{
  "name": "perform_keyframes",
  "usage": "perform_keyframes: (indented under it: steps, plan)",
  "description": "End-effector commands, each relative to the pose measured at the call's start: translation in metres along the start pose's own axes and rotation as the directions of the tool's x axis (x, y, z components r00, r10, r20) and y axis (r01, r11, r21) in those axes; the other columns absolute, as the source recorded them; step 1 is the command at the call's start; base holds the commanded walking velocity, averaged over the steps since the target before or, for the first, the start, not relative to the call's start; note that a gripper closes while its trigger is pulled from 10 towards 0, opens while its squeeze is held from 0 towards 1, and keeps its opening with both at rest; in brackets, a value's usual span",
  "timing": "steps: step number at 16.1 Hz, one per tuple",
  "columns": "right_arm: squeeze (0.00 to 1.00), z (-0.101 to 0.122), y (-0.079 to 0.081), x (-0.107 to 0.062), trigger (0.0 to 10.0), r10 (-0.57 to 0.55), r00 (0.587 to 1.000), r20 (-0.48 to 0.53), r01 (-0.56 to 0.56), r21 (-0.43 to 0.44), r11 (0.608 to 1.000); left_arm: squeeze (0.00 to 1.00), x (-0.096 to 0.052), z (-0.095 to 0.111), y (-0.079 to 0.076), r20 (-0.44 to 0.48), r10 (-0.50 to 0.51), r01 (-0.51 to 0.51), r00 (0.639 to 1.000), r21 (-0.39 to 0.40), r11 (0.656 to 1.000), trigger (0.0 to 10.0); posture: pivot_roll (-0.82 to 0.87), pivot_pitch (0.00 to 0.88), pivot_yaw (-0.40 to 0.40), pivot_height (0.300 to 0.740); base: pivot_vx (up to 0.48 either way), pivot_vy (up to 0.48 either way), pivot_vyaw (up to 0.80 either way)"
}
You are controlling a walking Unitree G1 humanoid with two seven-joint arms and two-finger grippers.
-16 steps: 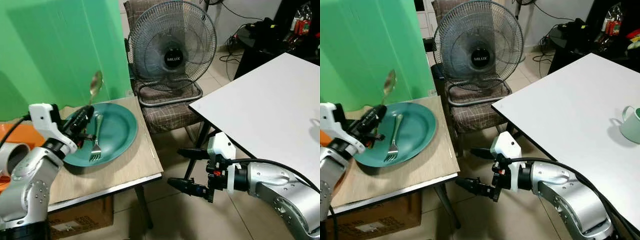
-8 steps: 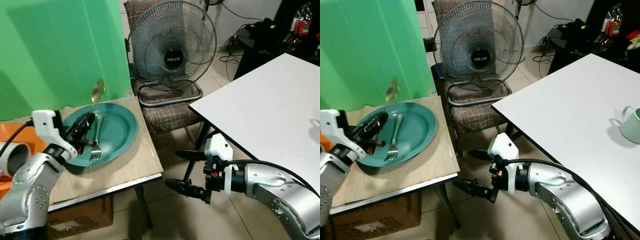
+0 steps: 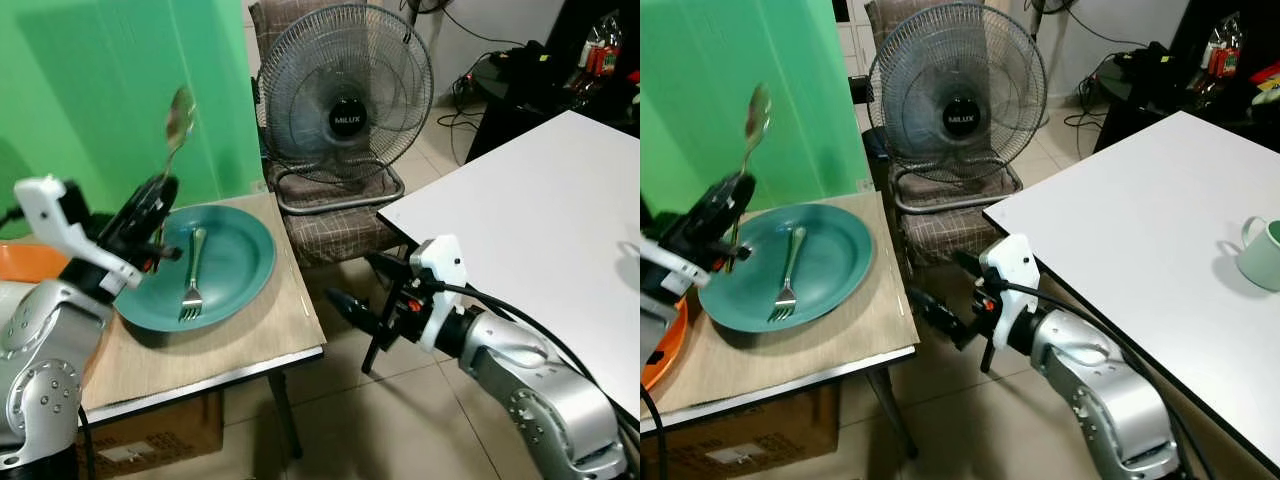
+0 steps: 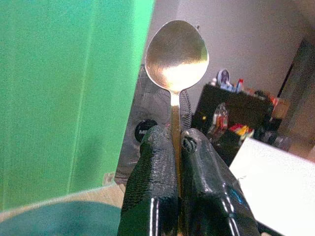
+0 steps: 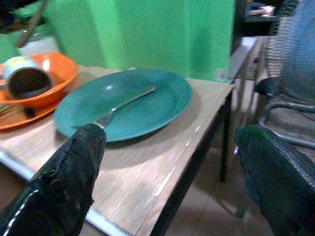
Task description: Setting the table
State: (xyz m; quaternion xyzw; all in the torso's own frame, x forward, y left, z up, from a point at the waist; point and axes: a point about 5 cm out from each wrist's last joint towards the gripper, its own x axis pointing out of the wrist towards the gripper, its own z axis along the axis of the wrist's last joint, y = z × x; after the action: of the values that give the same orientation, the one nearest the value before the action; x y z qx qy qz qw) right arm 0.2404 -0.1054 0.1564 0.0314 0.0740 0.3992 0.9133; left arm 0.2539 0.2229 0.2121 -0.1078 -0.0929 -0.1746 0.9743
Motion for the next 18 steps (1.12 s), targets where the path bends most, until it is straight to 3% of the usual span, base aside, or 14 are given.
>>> perform_keyframes:
  steps: [1,3,5,6,8,12,14,16,17,18]
  plan:
    - [0.00,0.012,-0.002,-0.003,10.0,-0.080,0.995,0.055,0.081,-0.014,0.997,0.00,0.006,0.004,-0.014,-0.019,0.011,-0.009,1.000,0.100,0.995,10.0,-0.06,0.000,0.011,0.740,0.000,0.000,-0.78]
    - [0.00,0.018,-0.002,-0.001,10.0,-0.165,0.982,0.095,0.166,0.004,0.986,0.00,0.011,0.003,-0.028,-0.039,0.061,-0.054,0.997,0.146,0.988,10.0,-0.05,0.000,0.013,0.740,0.000,0.000,-0.79]
    - [0.00,0.016,-0.006,-0.004,10.0,-0.245,0.965,0.092,0.247,-0.010,0.969,0.00,0.013,-0.007,-0.042,-0.085,0.097,-0.084,0.992,0.137,0.987,10.0,-0.05,0.000,0.021,0.740,0.000,0.000,-0.80]
    - [0.00,0.014,-0.010,-0.008,10.0,-0.284,0.955,0.089,0.286,-0.010,0.958,0.00,0.013,-0.019,-0.051,-0.112,0.163,-0.146,0.980,0.145,0.979,10.0,-0.05,0.000,0.035,0.740,0.000,0.000,-0.80]
    - [0.00,0.016,-0.012,-0.007,10.0,-0.324,0.942,0.086,0.324,0.010,0.946,0.00,0.011,-0.030,-0.051,-0.146,0.236,-0.221,0.961,0.113,0.969,10.0,-0.06,0.000,0.051,0.740,0.000,0.000,-0.40]
    - [0.00,0.015,-0.011,-0.010,10.0,-0.377,0.923,0.079,0.377,0.016,0.926,0.00,0.012,-0.035,-0.041,-0.134,0.380,-0.355,0.915,0.178,0.918,10.0,-0.06,0.000,0.065,0.740,0.000,0.000,-0.40]
    - [0.00,0.016,-0.018,-0.015,10.0,-0.443,0.893,0.074,0.443,0.010,0.896,0.00,0.011,-0.033,-0.041,-0.139,0.326,-0.299,0.935,0.182,0.937,10.0,-0.06,0.000,0.057,0.740,0.000,0.000,-0.80]
    - [0.00,0.018,-0.021,-0.017,10.0,-0.470,0.879,0.076,0.471,0.011,0.882,0.00,0.008,-0.030,-0.041,-0.123,0.333,-0.309,0.935,0.176,0.935,10.0,-0.06,0.000,0.057,0.740,0.000,0.000,-0.80]
    - [0.00,0.017,-0.022,-0.018,10.0,-0.471,0.878,0.082,0.469,0.040,0.882,0.00,0.007,-0.029,-0.034,-0.065,0.415,-0.395,0.907,0.206,0.895,10.0,-0.05,0.000,0.058,0.740,0.000,0.000,-0.80]
    - [0.00,0.017,-0.021,-0.015,10.0,-0.470,0.879,0.082,0.468,0.045,0.883,0.00,0.008,-0.028,-0.031,-0.051,0.430,-0.410,0.901,0.220,0.885,10.0,-0.06,0.000,0.062,0.740,0.000,0.000,-0.80]
